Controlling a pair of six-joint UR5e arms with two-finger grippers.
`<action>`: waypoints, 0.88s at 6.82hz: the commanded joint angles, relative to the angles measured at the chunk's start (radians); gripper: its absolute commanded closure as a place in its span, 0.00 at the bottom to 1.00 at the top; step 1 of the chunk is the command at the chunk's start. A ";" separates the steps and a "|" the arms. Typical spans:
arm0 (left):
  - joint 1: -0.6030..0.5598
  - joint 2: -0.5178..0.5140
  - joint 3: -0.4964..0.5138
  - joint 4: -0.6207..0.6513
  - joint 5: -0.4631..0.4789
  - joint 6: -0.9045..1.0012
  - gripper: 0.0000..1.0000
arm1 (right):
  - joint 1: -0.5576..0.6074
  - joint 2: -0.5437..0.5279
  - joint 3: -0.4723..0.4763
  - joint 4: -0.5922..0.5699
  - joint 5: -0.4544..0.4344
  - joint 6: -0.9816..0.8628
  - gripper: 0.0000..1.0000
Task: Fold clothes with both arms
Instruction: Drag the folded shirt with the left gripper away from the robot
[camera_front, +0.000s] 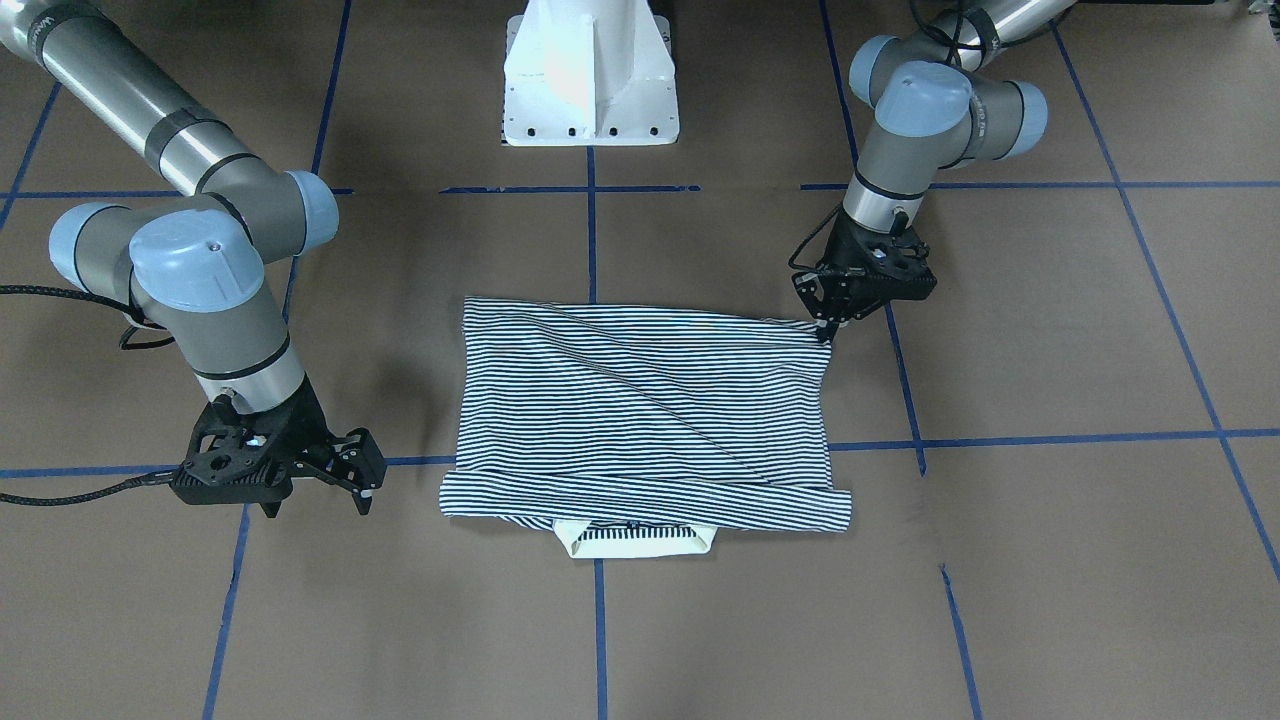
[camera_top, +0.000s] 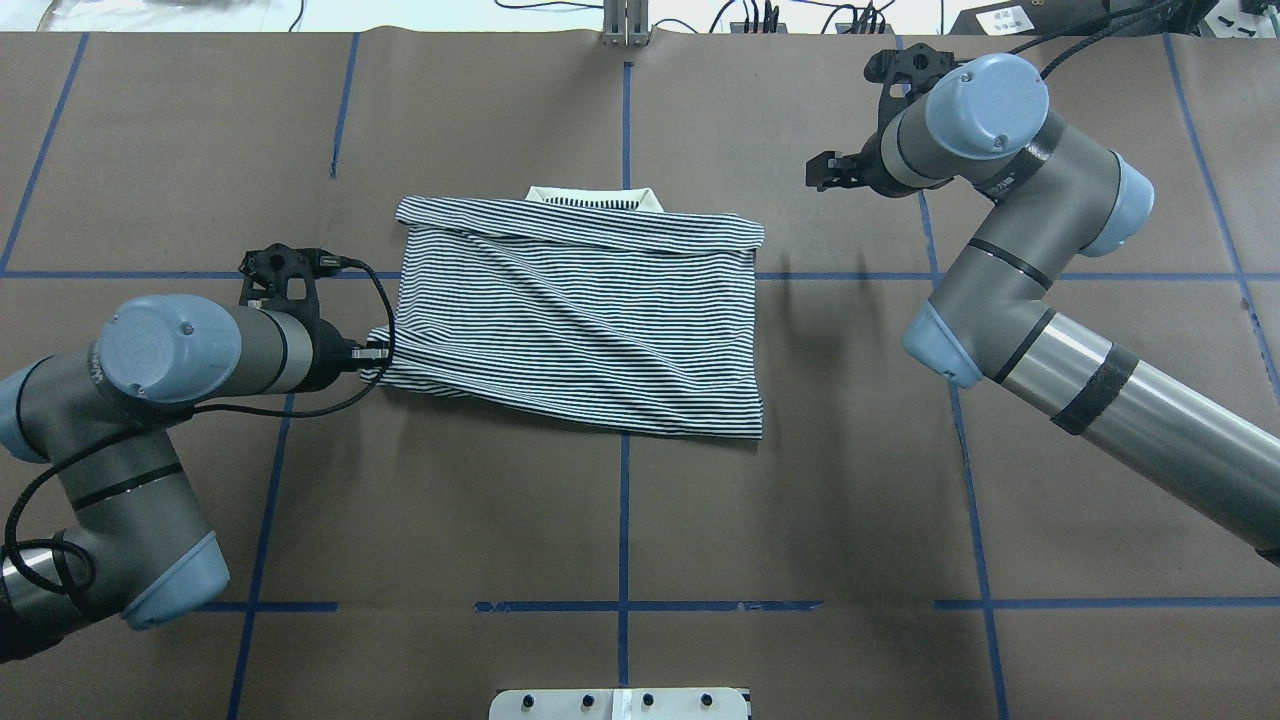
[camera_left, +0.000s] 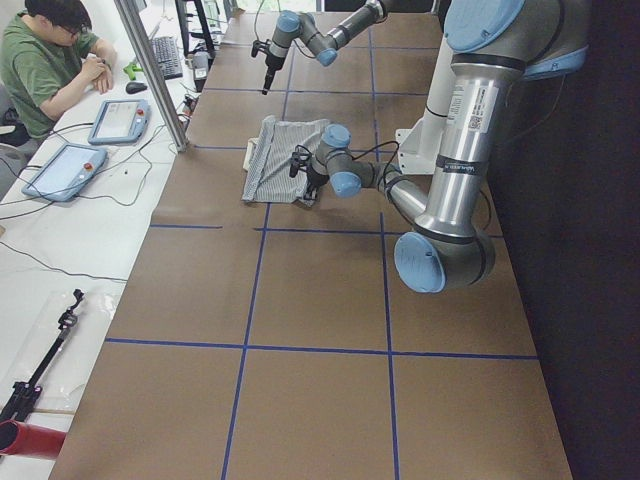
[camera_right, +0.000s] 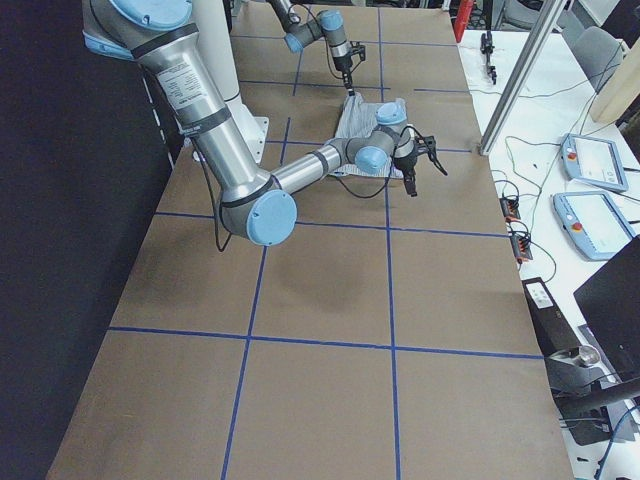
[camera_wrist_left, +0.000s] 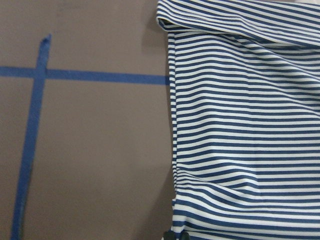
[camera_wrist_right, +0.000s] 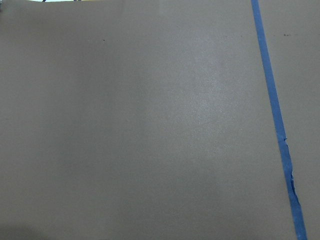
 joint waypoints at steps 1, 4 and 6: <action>-0.133 -0.027 0.092 -0.011 0.028 0.164 1.00 | 0.001 -0.001 -0.002 0.000 0.000 0.002 0.00; -0.312 -0.354 0.629 -0.273 0.028 0.287 1.00 | 0.003 -0.002 -0.008 -0.002 0.000 0.000 0.00; -0.352 -0.469 0.833 -0.359 0.030 0.311 1.00 | 0.003 -0.003 -0.010 -0.002 0.000 0.002 0.00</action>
